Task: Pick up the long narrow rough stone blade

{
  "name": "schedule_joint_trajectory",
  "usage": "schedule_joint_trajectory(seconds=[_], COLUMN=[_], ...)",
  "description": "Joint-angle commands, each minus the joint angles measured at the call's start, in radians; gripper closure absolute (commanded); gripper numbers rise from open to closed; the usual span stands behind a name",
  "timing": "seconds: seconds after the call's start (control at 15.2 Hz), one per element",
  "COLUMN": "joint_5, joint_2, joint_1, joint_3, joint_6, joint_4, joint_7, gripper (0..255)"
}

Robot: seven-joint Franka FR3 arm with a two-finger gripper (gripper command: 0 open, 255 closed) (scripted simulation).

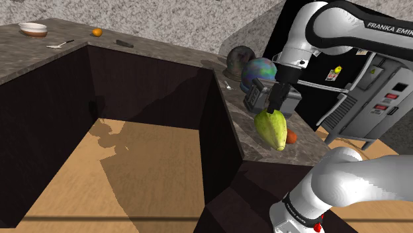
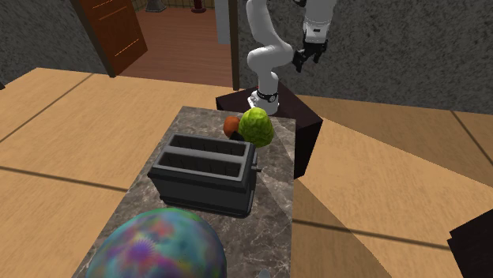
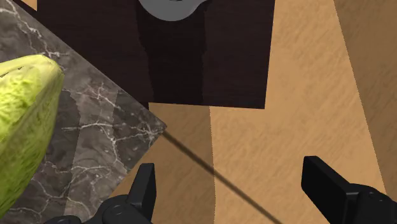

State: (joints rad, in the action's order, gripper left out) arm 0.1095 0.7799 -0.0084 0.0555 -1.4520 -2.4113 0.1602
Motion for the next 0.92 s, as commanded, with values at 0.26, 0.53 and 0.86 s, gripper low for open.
schedule_joint_trajectory(seconds=[0.26,0.53,0.86], joint_5=[-0.11,-0.216,-0.334], joint_2=[-0.069,-0.159,-0.297], joint_1=[-0.001,0.002,0.012], joint_3=[0.089,0.169,0.259], joint_6=[0.054,0.09,0.11], joint_4=[0.057,0.131,0.245], joint_7=[0.171,0.344,0.562], gripper=[0,0,0])
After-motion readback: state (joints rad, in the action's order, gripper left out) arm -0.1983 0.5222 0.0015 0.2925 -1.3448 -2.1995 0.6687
